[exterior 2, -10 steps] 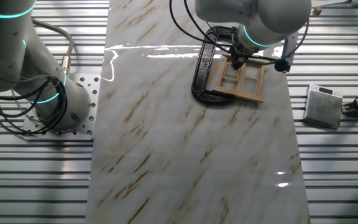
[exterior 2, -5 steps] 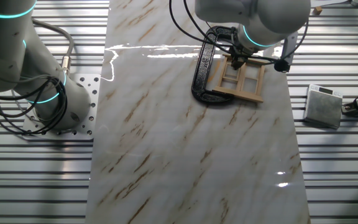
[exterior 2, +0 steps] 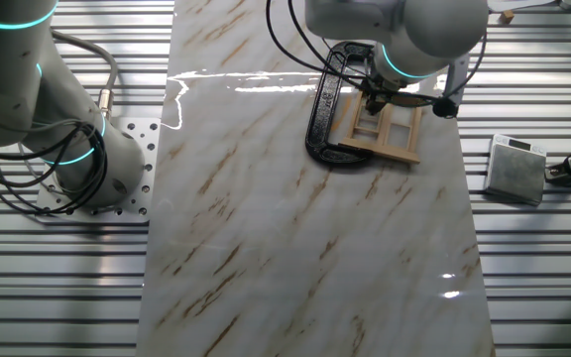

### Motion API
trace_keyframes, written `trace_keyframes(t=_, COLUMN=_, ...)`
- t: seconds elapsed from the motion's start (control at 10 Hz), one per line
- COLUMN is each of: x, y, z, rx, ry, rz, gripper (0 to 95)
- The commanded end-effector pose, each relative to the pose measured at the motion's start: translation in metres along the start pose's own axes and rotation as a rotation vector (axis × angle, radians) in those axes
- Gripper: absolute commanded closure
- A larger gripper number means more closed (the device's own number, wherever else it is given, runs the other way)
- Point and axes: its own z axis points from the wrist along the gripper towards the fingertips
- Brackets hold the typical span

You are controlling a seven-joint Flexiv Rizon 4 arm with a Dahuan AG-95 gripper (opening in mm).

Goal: Close a sliding window

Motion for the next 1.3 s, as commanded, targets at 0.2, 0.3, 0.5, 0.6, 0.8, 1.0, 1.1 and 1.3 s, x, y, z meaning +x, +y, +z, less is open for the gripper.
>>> trace_keyframes(t=0.2, x=0.002, y=-0.005, z=-0.004, rx=0.001, ry=0.003, rz=-0.006, gripper=19.0)
trace_keyframes(t=0.3, x=0.003, y=-0.007, z=-0.005, rx=0.001, ry=0.005, rz=-0.008, gripper=19.0)
trace_keyframes(t=0.5, x=0.005, y=-0.015, z=-0.009, rx=0.003, ry=0.008, rz=-0.019, gripper=19.0)
trace_keyframes(t=0.6, x=0.005, y=-0.019, z=-0.011, rx=0.003, ry=0.011, rz=-0.024, gripper=19.0)
trace_keyframes(t=0.8, x=0.007, y=-0.027, z=-0.014, rx=-0.008, ry=0.016, rz=-0.029, gripper=19.0)
trace_keyframes(t=1.0, x=0.008, y=-0.025, z=-0.015, rx=-0.061, ry=0.019, rz=-0.002, gripper=19.0)
trace_keyframes(t=1.1, x=0.009, y=-0.020, z=-0.017, rx=-0.062, ry=0.020, rz=0.001, gripper=19.0)
trace_keyframes(t=1.3, x=0.010, y=-0.008, z=-0.024, rx=-0.035, ry=0.020, rz=-0.012, gripper=19.0)
